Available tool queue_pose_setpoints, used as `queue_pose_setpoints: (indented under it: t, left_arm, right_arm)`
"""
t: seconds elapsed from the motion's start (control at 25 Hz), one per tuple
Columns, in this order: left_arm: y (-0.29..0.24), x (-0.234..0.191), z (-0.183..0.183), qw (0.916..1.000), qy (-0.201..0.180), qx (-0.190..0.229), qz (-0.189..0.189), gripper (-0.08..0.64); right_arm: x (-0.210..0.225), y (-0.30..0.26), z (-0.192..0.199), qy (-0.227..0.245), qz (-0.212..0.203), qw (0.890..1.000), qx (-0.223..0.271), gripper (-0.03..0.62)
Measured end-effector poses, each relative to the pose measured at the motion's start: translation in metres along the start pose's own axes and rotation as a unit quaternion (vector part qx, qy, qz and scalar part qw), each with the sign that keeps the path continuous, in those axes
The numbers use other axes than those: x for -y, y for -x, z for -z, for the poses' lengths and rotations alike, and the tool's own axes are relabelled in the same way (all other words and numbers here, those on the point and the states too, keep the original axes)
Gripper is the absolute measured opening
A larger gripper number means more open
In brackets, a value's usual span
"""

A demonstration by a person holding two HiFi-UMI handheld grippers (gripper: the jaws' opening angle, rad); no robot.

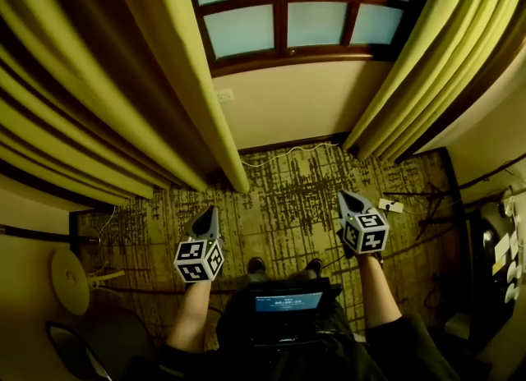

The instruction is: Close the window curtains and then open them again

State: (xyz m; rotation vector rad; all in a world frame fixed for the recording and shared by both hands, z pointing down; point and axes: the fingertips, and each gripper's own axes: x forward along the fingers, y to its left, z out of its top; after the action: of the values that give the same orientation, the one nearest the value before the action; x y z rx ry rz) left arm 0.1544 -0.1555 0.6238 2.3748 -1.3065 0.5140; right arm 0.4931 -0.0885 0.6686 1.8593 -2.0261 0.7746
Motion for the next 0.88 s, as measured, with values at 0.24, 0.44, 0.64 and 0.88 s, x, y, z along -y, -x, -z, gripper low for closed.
queue_pose_setpoints:
  t: [0.24,0.44,0.64,0.88]
  left_arm:
    - [-0.022,0.038,-0.002,0.9995,-0.014,-0.007,0.026,-0.006]
    - [-0.054,0.091,-0.013,0.9966,-0.040,-0.013,0.070,-0.006]
    - [-0.092,0.153,-0.021,0.9901,-0.074,-0.024,0.117,-0.006]
    - [-0.127,0.253,-0.039,0.9803,-0.106,-0.019,0.166,-0.006]
  right_arm:
    - [0.035,0.022,0.002,-0.012,0.021,1.000,0.011,0.011]
    - [0.078,0.043,0.011,-0.034,0.049,0.998,0.017,0.011]
    - [0.123,0.062,0.014,-0.059,0.076,0.995,0.035,0.011]
    - [0.184,0.100,0.017,-0.072,0.098,0.991,0.048,0.011]
